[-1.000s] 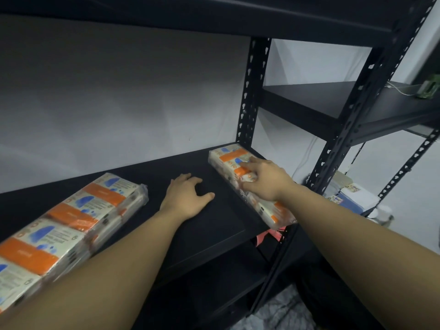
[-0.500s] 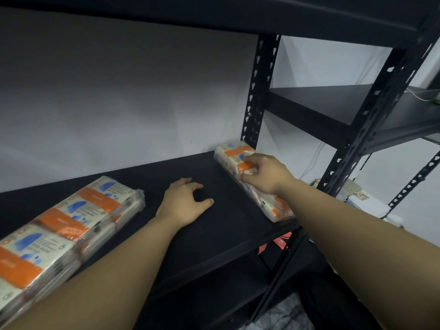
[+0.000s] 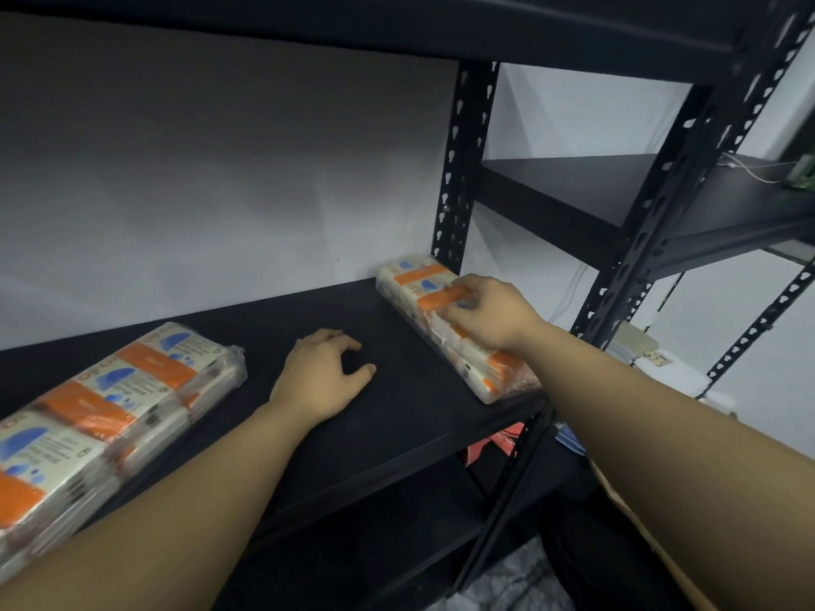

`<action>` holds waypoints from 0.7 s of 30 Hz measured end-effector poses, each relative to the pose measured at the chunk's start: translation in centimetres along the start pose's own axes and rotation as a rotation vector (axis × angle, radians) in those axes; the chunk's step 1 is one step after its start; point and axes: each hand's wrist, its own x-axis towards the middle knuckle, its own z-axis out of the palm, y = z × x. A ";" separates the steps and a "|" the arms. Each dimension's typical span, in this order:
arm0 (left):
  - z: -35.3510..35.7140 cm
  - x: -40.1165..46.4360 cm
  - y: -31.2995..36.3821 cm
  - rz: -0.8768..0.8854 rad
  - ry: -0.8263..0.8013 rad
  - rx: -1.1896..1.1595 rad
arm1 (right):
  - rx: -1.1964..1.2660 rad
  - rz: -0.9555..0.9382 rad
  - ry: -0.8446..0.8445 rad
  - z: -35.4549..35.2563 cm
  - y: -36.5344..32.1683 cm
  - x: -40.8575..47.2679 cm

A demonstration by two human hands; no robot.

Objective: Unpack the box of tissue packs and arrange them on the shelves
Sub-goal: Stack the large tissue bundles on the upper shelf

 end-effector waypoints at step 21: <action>4.9 -1.5 11.0 0.157 0.011 -0.132 | -0.089 0.136 0.100 -0.5 2.2 -7.0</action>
